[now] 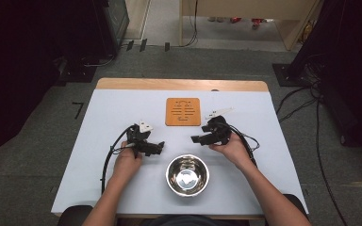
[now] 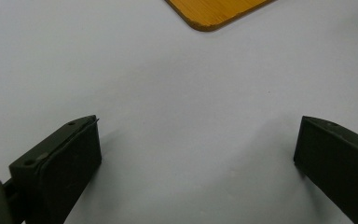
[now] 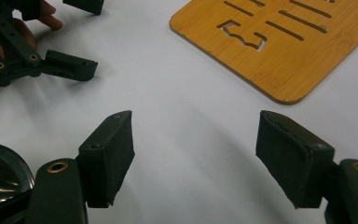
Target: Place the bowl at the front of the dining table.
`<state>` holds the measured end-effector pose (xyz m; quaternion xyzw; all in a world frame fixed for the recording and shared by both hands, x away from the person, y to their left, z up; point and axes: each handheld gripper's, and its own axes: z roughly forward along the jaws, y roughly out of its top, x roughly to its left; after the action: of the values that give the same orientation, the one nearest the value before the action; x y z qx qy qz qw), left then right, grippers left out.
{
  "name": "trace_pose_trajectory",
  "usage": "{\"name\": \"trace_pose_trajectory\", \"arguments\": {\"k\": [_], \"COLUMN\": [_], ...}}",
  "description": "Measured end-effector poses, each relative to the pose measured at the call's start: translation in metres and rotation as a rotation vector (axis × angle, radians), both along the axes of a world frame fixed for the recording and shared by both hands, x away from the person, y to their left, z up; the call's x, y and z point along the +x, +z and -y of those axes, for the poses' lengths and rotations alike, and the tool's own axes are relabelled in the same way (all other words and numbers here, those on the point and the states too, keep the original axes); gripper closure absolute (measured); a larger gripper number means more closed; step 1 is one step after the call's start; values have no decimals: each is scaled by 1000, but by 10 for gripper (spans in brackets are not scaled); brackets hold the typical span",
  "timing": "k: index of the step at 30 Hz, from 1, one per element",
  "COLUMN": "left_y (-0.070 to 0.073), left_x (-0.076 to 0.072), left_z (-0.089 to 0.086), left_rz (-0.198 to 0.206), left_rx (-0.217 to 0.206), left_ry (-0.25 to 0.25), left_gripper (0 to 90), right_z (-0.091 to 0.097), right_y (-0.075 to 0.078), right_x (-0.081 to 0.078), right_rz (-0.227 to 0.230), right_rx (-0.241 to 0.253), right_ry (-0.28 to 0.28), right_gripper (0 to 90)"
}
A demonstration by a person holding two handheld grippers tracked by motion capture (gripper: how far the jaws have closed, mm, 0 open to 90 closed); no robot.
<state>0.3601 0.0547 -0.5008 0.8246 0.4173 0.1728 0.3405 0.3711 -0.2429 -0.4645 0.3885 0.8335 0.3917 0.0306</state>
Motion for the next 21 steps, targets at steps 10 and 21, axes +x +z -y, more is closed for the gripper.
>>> {"name": "trace_pose_trajectory", "arguments": {"k": [10,21], "left_y": [0,0], "left_x": [0,0], "left_z": [0,0], "left_rz": [0,1], "left_rx": [0,-3], "left_ry": [0,2], "left_gripper": [4,4], "right_z": [2,-3], "right_y": [4,12], "right_x": [-4,-14], "right_rz": [-2,24], "right_rx": [2,-1], "right_ry": [29,66], "right_gripper": [307,310]}}
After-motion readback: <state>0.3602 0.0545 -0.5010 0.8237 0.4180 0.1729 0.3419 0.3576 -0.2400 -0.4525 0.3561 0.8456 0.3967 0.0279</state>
